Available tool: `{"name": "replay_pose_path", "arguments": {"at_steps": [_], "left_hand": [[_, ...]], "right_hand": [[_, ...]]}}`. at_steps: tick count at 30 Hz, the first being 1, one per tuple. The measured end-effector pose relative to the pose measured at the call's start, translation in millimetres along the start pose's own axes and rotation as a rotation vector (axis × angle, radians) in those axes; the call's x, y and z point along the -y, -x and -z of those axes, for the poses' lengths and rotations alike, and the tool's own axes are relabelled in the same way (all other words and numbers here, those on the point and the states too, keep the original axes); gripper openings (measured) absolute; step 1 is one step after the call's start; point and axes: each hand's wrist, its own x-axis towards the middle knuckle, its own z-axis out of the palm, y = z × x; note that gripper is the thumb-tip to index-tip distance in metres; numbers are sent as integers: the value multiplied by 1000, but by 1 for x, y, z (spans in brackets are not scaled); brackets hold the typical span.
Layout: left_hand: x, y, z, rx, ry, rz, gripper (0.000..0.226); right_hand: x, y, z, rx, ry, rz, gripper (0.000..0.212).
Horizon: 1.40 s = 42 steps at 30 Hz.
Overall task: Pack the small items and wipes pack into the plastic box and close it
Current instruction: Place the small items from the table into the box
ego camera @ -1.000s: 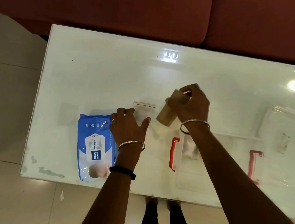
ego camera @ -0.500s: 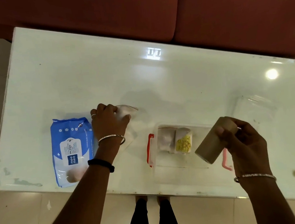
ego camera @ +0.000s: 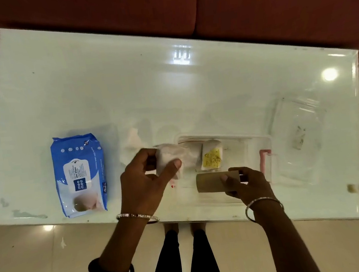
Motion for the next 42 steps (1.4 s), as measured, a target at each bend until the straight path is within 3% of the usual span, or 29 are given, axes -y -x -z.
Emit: {"name": "replay_pose_path", "arguments": {"at_steps": [4,8,12,15,18,21,23,25,28,34,38,42], "left_hand": [[9,11,-7,55,67,100,43],[13,13,-11,67,103,137,45],[13,13,-11,66,124,152,46],[14,12,-10,82,118,144,38],[13,16,-11,69,59,101,36],[12,24,-14,71,-3,53,37],[9,30,-21,96,-18,34,40],[4,35,-32,123,-17,17,44],[-3,43,-50,149,-49,-32,43],[-7,46,-65,251,-67,-61,50],[-1,39,-52,79,-187,-124,34],[7,30,-35,-80,-354,-172,31]], "right_hand": [[-4,-10,-10,25,45,-25,34],[-2,-20,-23,53,242,-65,29],[4,-18,-37,-49,442,-45,50],[4,-13,-47,-120,502,-46,48],[5,-4,-42,-185,526,2,42],[12,15,-26,-285,332,154,31],[18,29,-18,-131,77,175,33],[23,43,-13,180,-192,118,43],[19,53,-10,397,-332,105,52],[8,36,5,66,-329,133,37],[11,7,17,-328,81,173,36],[16,-24,2,-420,293,235,22]]}}
